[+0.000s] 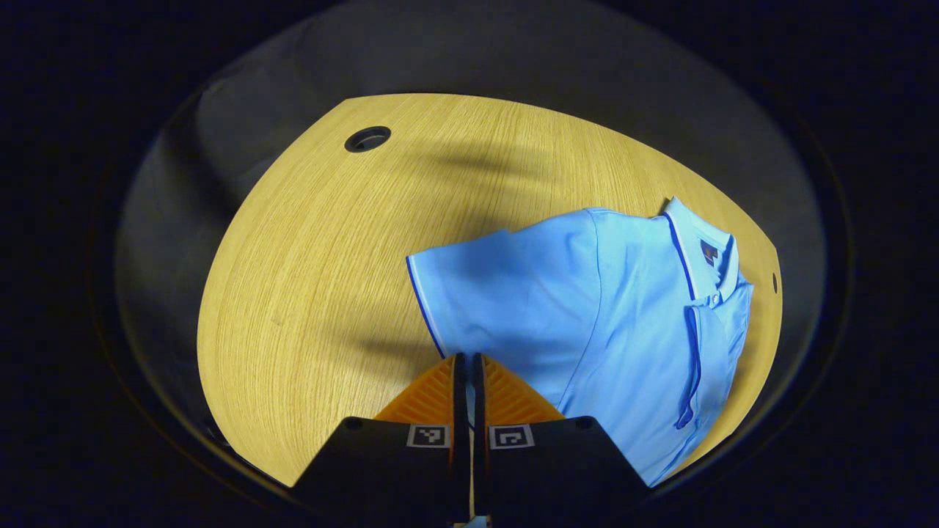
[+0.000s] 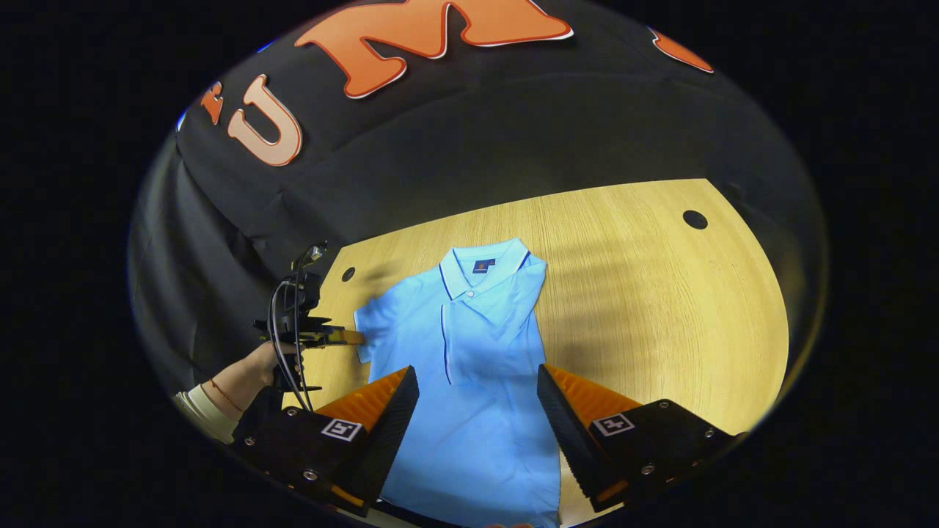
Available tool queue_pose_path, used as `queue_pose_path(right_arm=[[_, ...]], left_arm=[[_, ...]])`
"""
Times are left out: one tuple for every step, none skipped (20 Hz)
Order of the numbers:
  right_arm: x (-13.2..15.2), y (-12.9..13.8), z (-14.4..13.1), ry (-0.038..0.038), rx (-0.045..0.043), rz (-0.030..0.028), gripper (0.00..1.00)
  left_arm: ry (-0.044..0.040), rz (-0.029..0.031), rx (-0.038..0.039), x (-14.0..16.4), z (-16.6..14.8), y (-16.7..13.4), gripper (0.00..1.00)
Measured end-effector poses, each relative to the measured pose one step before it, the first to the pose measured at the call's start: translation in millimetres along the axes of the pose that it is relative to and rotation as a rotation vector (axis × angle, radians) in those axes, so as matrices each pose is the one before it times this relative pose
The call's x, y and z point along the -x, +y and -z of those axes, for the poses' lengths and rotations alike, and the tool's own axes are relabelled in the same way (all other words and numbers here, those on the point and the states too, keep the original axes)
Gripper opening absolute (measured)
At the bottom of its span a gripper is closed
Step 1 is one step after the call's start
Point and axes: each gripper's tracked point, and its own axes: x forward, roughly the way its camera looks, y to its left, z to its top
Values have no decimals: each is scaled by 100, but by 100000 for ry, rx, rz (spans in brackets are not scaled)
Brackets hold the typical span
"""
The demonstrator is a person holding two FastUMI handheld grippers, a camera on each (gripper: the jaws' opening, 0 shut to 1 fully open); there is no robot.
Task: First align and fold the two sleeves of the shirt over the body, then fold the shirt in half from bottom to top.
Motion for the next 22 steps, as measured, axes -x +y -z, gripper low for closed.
queue_pose_path(right_arm=[[215, -135, -58, -503, -390, 39, 98], [196, -278, -64, -509, -280, 276, 98], [139, -296, -94, -608, -225, 373, 98], [120, -302, -26, -557, -236, 524, 98], [95, -319, -89, -370, -39, 416, 98], [113, -307, -32, -139, -2, 377, 98], [66, -260, -35, -47, -62, 395, 98], [76, -285, -47, -267, 90, 409, 98], [126, -284, -61, -383, 110, 585, 98], [193, -259, -84, -381, 140, 468, 98], [60, -295, 45, -143, 121, 290, 98], [128, -213, 30, -188, -34, 170, 98], [207, -282, -65, -273, -211, 115, 98], [110, -255, -60, -273, -223, 172, 98], [115, -429, 19, -227, -260, 383, 98], [200, -367, 41, -99, -284, 351, 98], [130, -314, 26, -65, -427, 290, 98], [46, -392, -17, -78, -445, 148, 98], [111, -383, -4, -199, -551, 372, 98], [42, -411, 14, 21, -584, 364, 98], [231, -399, 37, -104, -668, 294, 98], [-44, -378, 84, 88, -713, 466, 98]], left_arm=[[-49, 1139, 10, 444, -83, -68, 5], [-1050, 127, -100, 552, -293, 156, 6], [-1475, -251, -959, 724, -364, 157, 6], [-1460, -181, -1413, 806, -403, 45, 6], [-1516, -532, -2603, 735, -314, -436, 6], [-1354, -281, -2426, 547, -340, -556, 6], [-1728, 160, -2931, 684, -497, -848, 6], [-1350, 518, -2499, 659, -474, -788, 6], [-1224, 636, -2851, 581, -490, -1026, 6], [-1109, 818, -2829, 466, -367, -1194, 6], [-1010, 1050, -2969, 406, -492, -1319, 6], [-775, 818, -2917, 349, -340, -1300, 6], [-510, 1033, -2731, 195, -376, -1428, 6], [-418, 1636, -2080, 210, -265, -1431, 6], [111, 1695, -1709, 12, -262, -1574, 6], [254, 1545, -1423, -148, -153, -1544, 5], [435, 1557, -998, -311, -93, -1470, 6], [578, 1530, -728, -257, 43, -1288, 5], [623, 1411, -715, -388, 37, -1328, 6], [546, 1190, -982, -198, -30, -1123, 6], [388, 796, -1049, -404, -5, -1059, 6], [284, 647, -890, -342, 5, -892, 6]])
